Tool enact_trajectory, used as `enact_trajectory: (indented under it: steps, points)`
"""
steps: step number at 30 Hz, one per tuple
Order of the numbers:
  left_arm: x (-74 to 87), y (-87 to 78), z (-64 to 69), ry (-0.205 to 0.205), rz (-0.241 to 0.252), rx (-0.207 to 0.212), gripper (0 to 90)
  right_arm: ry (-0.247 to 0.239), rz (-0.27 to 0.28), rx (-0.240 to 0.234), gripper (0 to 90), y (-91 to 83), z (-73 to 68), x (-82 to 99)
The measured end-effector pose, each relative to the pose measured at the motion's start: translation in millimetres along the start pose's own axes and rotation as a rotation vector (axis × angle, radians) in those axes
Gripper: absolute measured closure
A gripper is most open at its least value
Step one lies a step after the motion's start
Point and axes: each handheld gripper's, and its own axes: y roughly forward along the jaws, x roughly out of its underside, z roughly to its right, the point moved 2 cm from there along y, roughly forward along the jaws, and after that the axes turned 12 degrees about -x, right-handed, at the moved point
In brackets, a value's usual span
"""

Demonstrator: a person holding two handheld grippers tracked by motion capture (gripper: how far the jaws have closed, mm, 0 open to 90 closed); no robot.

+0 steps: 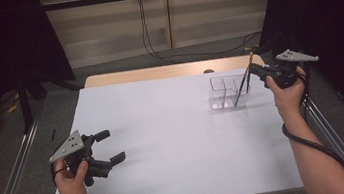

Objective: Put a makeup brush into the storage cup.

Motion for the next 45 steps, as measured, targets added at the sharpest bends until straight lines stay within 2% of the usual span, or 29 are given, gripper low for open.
enact_trajectory:
  steps: [28,29,30,31,33,35,40,45]
  points:
    - [-0.3,-0.6,0.1,0.000,0.000,-0.003,0.7,0.014,-0.004,-0.009,83.1,-3.7,0.4,12.2]
    - [-0.4,-0.8,0.2,0.000,0.001,-0.002,0.7,0.013,0.000,-0.015,80.8,-3.8,0.1,12.5]
    - [-0.5,-0.9,0.3,0.002,-0.001,-0.005,0.7,0.016,0.005,-0.027,70.1,-4.0,0.0,12.9]
    - [-0.5,-0.9,0.2,0.002,0.000,-0.005,0.7,0.020,0.007,-0.017,59.2,-3.7,0.2,13.0]
    - [-0.4,-1.0,0.2,0.002,-0.001,-0.006,0.7,0.033,0.011,-0.024,48.9,-3.2,0.1,13.4]
    - [-0.6,-1.0,0.4,0.003,0.001,-0.003,0.7,0.029,0.006,-0.007,39.4,-3.4,-1.0,13.8]
    - [-0.5,-0.9,0.7,0.003,-0.001,-0.005,0.7,0.041,0.016,-0.013,26.9,-3.9,-2.4,14.6]
    - [-0.6,-0.2,0.6,0.002,0.000,-0.006,0.7,0.038,0.025,-0.027,22.4,-4.7,-6.0,13.6]
